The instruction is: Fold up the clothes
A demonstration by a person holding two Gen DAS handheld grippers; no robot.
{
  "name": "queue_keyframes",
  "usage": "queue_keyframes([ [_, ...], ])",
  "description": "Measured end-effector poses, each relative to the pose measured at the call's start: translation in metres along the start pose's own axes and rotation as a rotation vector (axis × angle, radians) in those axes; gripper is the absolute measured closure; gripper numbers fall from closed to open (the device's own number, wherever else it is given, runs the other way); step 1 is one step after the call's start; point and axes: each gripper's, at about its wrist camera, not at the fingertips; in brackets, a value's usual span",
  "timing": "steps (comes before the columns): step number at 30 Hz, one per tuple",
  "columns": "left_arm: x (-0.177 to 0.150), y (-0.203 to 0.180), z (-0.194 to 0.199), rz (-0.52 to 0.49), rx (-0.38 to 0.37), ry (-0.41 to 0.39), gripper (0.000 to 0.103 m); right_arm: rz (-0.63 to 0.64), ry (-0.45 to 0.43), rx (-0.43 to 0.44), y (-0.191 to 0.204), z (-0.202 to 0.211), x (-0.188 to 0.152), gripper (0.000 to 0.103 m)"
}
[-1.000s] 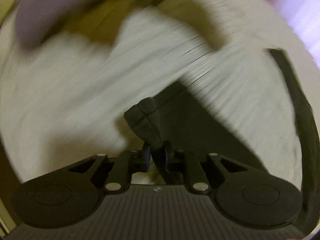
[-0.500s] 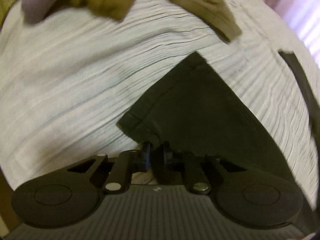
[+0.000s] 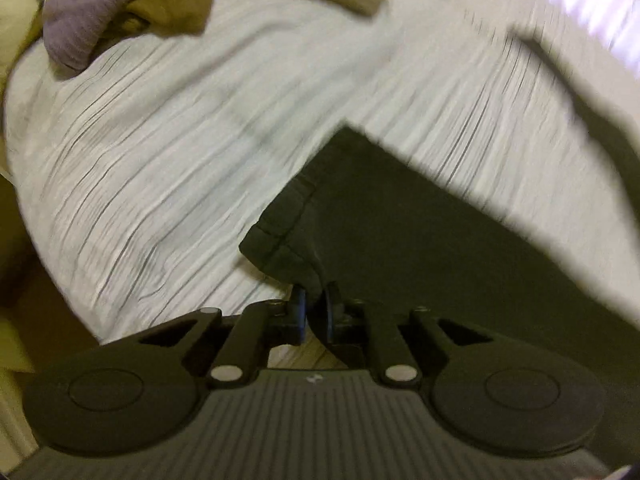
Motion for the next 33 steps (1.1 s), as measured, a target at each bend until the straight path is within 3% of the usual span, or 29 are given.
queue_keyframes([
  [1,-0.005,-0.01,0.0,-0.041,0.041,-0.018,0.093,-0.003,0.016,-0.024,-0.004,-0.006,-0.004,0.069],
  [4,-0.012,-0.034,0.007,-0.178,0.143,-0.054,0.091,-0.013,0.063,-0.094,-0.017,-0.025,-0.016,0.063],
  [5,-0.012,-0.04,0.009,-0.216,0.168,-0.062,0.09,-0.016,0.079,-0.118,-0.022,-0.031,-0.02,0.053],
  [7,-0.01,-0.044,0.01,-0.238,0.189,-0.06,0.089,0.017,0.085,-0.149,-0.021,-0.033,-0.018,0.048],
  [16,-0.009,-0.05,0.017,-0.226,0.238,-0.047,0.088,0.026,0.055,-0.167,-0.027,-0.02,-0.001,0.048],
  [22,-0.01,-0.052,0.031,-0.191,0.274,-0.062,0.087,0.058,-0.036,-0.163,-0.016,-0.012,0.016,0.048],
  [27,0.0,-0.054,0.048,-0.155,0.246,-0.118,0.087,0.042,-0.039,-0.06,-0.002,-0.018,0.022,0.048],
  [33,0.022,-0.076,0.031,-0.178,0.199,-0.095,0.087,0.016,-0.029,-0.077,0.007,-0.033,0.017,0.048],
])
Point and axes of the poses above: each gripper's, at about its wrist camera, not at the fingertips, and z roughly against the way its jaws point, y to its left, x to its top, and after that the axes turned 1 degree about x, right-handed
